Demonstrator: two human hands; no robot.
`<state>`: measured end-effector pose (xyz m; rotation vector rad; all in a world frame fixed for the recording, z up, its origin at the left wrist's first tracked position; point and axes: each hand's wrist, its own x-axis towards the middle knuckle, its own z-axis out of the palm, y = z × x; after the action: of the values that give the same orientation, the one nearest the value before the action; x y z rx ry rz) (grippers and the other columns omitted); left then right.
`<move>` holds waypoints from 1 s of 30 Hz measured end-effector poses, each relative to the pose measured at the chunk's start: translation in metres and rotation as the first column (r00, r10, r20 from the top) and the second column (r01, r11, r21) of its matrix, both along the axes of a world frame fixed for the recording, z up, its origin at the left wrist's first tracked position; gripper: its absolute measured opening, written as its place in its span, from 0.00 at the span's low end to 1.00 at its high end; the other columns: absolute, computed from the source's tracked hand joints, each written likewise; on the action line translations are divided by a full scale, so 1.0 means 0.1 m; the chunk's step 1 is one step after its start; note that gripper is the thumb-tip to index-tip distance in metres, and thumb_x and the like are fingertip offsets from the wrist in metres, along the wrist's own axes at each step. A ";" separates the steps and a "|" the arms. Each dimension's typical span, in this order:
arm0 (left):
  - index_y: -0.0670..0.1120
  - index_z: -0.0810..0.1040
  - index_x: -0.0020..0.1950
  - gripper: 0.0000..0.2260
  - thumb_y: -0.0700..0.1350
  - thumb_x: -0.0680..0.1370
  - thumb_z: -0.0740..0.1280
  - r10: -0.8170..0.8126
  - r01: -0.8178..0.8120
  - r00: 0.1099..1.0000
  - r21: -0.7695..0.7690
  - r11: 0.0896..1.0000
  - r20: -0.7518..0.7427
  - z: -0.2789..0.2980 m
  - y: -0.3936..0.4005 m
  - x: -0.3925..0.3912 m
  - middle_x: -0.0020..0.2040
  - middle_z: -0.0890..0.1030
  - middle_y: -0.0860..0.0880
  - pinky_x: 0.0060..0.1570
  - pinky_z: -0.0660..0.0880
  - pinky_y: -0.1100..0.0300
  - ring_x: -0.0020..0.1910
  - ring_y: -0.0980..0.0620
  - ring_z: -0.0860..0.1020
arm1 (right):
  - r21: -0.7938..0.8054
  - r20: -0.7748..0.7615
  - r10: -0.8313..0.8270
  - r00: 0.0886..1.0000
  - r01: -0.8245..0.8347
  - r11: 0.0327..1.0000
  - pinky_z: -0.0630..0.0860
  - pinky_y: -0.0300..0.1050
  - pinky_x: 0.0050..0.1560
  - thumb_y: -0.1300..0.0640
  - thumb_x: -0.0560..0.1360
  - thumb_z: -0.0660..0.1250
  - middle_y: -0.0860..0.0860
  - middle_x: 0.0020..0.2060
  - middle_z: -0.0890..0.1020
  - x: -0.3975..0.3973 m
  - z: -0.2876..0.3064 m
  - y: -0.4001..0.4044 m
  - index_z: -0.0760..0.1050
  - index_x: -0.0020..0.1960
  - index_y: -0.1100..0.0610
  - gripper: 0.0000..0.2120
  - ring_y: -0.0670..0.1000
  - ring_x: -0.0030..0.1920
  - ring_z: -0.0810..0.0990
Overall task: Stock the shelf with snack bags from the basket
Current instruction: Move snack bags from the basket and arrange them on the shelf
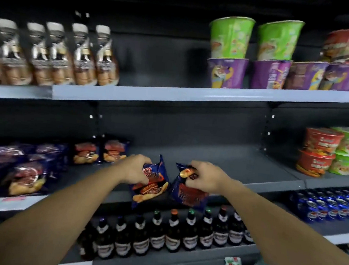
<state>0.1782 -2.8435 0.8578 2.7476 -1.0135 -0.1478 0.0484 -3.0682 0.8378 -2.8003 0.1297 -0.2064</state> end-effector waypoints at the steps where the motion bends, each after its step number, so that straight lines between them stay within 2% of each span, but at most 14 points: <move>1: 0.54 0.78 0.57 0.23 0.52 0.62 0.74 0.019 -0.019 1.000 -0.009 1.000 -0.011 0.03 0.21 0.12 0.46 0.82 0.52 0.47 0.79 0.53 0.44 0.51 0.80 | -0.008 -0.002 0.030 1.000 -0.030 1.000 0.74 0.49 0.48 0.44 0.72 0.68 0.46 0.47 0.78 0.23 0.06 0.23 0.69 0.53 0.45 0.13 0.53 0.51 0.78; 4: 0.48 0.75 0.66 0.28 0.46 0.66 0.76 0.074 -0.076 0.997 -0.041 0.996 -0.032 0.10 0.74 0.43 0.50 0.82 0.48 0.45 0.77 0.58 0.45 0.49 0.81 | -0.036 0.030 0.093 0.995 -0.092 0.995 0.74 0.49 0.52 0.42 0.71 0.69 0.50 0.55 0.81 0.80 0.23 0.87 0.73 0.62 0.49 0.22 0.55 0.57 0.78; 6: 0.48 0.73 0.68 0.31 0.47 0.67 0.76 0.110 -0.111 0.994 -0.044 0.993 -0.022 0.12 1.03 0.63 0.53 0.82 0.46 0.45 0.76 0.59 0.47 0.48 0.80 | -0.053 0.033 0.117 0.993 -0.115 0.992 0.73 0.51 0.55 0.42 0.72 0.69 0.50 0.59 0.80 1.10 0.28 1.22 0.71 0.66 0.49 0.25 0.55 0.59 0.77; 9: 0.48 0.71 0.71 0.32 0.48 0.68 0.76 0.152 -0.152 0.988 -0.038 0.988 -0.019 0.13 1.40 0.89 0.61 0.79 0.46 0.55 0.75 0.56 0.55 0.47 0.78 | -0.100 0.020 0.143 0.990 -0.140 0.985 0.72 0.52 0.57 0.42 0.73 0.68 0.49 0.58 0.80 1.44 0.29 1.59 0.70 0.69 0.48 0.27 0.55 0.58 0.77; 11: 0.48 0.68 0.73 0.34 0.47 0.69 0.75 0.177 -0.177 0.984 -0.039 0.983 -0.021 0.14 1.62 1.04 0.65 0.76 0.46 0.60 0.73 0.55 0.61 0.46 0.76 | -0.109 0.021 0.154 0.988 -0.150 0.983 0.72 0.51 0.55 0.41 0.72 0.68 0.49 0.55 0.80 1.63 0.26 1.76 0.70 0.67 0.47 0.25 0.54 0.56 0.77; 13: 0.48 0.64 0.76 0.36 0.48 0.70 0.75 0.183 -0.184 0.983 -0.039 0.982 -0.028 0.14 1.78 1.17 0.66 0.76 0.46 0.59 0.74 0.54 0.59 0.47 0.77 | -0.111 0.016 0.152 0.988 -0.149 0.983 0.71 0.50 0.54 0.41 0.71 0.67 0.48 0.55 0.80 1.80 0.22 1.86 0.71 0.66 0.47 0.25 0.54 0.56 0.77; 15: 0.49 0.62 0.77 0.37 0.48 0.71 0.75 0.182 -0.184 0.982 -0.037 0.982 -0.041 0.12 1.86 1.27 0.65 0.76 0.46 0.54 0.74 0.56 0.53 0.48 0.78 | -0.113 0.014 0.145 0.989 -0.143 0.983 0.70 0.51 0.55 0.40 0.71 0.66 0.47 0.56 0.80 1.90 0.18 1.89 0.70 0.68 0.47 0.27 0.53 0.57 0.77; 17: 0.50 0.62 0.77 0.37 0.48 0.71 0.75 0.186 -0.188 0.981 -0.029 0.982 -0.051 0.09 1.93 1.40 0.64 0.77 0.46 0.52 0.74 0.56 0.52 0.48 0.78 | -0.123 0.008 0.138 0.990 -0.136 0.983 0.70 0.52 0.58 0.40 0.71 0.66 0.47 0.58 0.79 2.02 0.16 1.93 0.68 0.71 0.48 0.30 0.53 0.59 0.76; 19: 0.50 0.63 0.76 0.37 0.48 0.71 0.75 0.189 -0.190 0.980 -0.010 0.982 -0.055 0.05 1.94 1.51 0.63 0.77 0.47 0.54 0.75 0.54 0.55 0.47 0.78 | -0.126 0.005 0.135 0.991 -0.133 0.983 0.69 0.52 0.59 0.41 0.72 0.66 0.48 0.58 0.80 2.12 0.14 1.92 0.67 0.72 0.48 0.31 0.54 0.59 0.76; 23: 0.51 0.63 0.76 0.36 0.47 0.71 0.75 0.182 -0.182 0.980 0.003 0.983 -0.080 -0.04 1.81 1.73 0.71 0.70 0.46 0.62 0.73 0.51 0.62 0.46 0.75 | -0.120 -0.003 0.122 0.993 -0.121 0.985 0.71 0.51 0.57 0.41 0.72 0.66 0.47 0.55 0.80 2.32 0.10 1.76 0.68 0.70 0.49 0.28 0.53 0.58 0.77; 26: 0.52 0.64 0.76 0.36 0.48 0.71 0.76 0.168 -0.166 0.985 0.043 0.985 -0.046 -0.09 1.64 1.89 0.74 0.68 0.47 0.64 0.70 0.53 0.66 0.46 0.72 | -0.119 -0.007 0.104 0.995 -0.104 0.987 0.70 0.52 0.60 0.41 0.73 0.66 0.49 0.60 0.78 2.47 0.07 1.60 0.66 0.72 0.50 0.30 0.54 0.62 0.75; 30: 0.52 0.63 0.76 0.35 0.48 0.73 0.75 0.154 -0.154 0.988 0.125 0.980 0.003 -0.12 1.43 2.11 0.71 0.71 0.47 0.64 0.68 0.54 0.67 0.46 0.72 | -0.096 -0.022 0.095 0.995 -0.097 0.991 0.70 0.54 0.63 0.40 0.73 0.65 0.49 0.64 0.77 2.67 0.02 1.41 0.65 0.74 0.50 0.32 0.54 0.64 0.74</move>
<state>0.3893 -2.7006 0.8455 2.9227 -0.8111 -0.2020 0.3150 -2.9273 0.8397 -2.8966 -0.0120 -0.1687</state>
